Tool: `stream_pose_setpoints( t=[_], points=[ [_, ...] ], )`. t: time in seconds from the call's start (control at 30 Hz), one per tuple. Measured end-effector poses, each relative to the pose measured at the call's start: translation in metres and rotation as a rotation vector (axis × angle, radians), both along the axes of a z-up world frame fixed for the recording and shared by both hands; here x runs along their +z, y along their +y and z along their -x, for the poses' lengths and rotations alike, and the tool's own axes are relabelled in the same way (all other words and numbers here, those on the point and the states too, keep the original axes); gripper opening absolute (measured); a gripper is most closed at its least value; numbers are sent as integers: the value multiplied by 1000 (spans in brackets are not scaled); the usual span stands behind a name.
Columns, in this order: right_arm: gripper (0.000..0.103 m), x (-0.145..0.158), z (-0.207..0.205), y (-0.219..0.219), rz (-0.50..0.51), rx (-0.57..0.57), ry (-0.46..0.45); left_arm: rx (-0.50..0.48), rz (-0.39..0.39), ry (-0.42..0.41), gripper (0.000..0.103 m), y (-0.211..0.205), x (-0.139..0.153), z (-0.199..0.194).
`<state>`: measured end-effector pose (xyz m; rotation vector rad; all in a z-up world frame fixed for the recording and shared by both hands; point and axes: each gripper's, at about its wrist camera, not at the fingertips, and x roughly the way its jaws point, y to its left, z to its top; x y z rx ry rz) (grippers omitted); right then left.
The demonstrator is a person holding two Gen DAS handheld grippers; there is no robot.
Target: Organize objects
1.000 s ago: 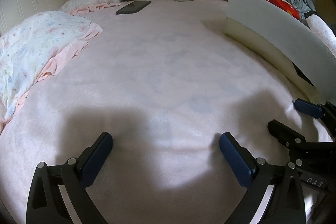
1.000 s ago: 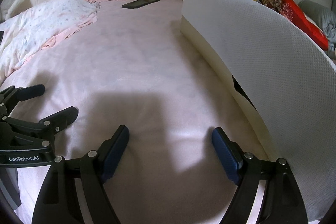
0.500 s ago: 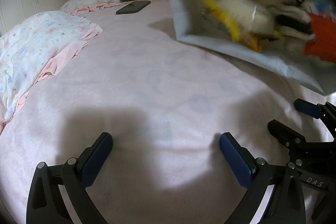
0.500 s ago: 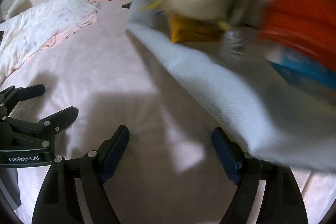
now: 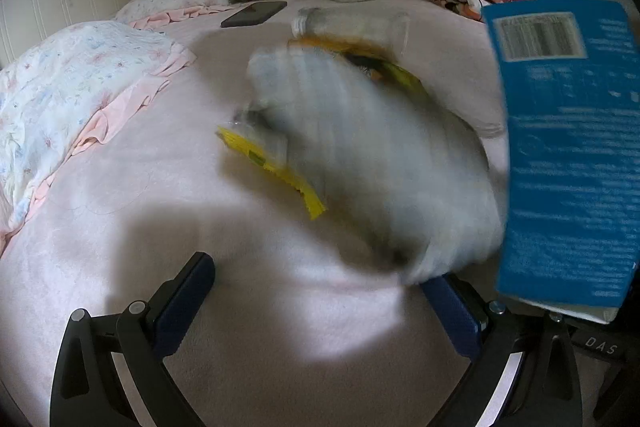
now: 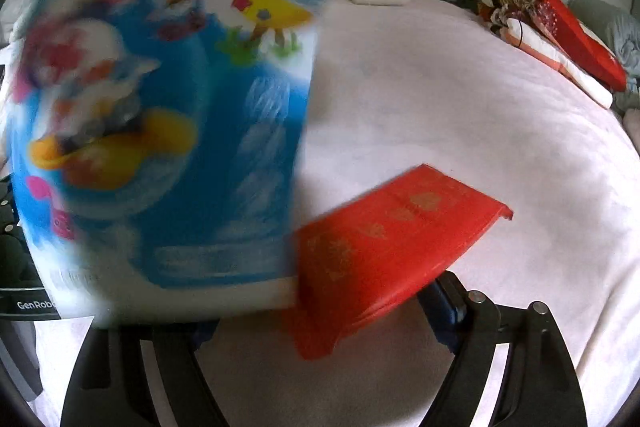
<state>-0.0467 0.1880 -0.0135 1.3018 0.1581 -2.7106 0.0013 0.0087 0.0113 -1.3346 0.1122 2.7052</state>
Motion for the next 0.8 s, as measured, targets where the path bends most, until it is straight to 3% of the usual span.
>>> stream_pose_setpoints(
  t=[0.8],
  points=[
    [83,1,-6,2,5,2,-1,2,-1,0,103,-1,1,0]
  ],
)
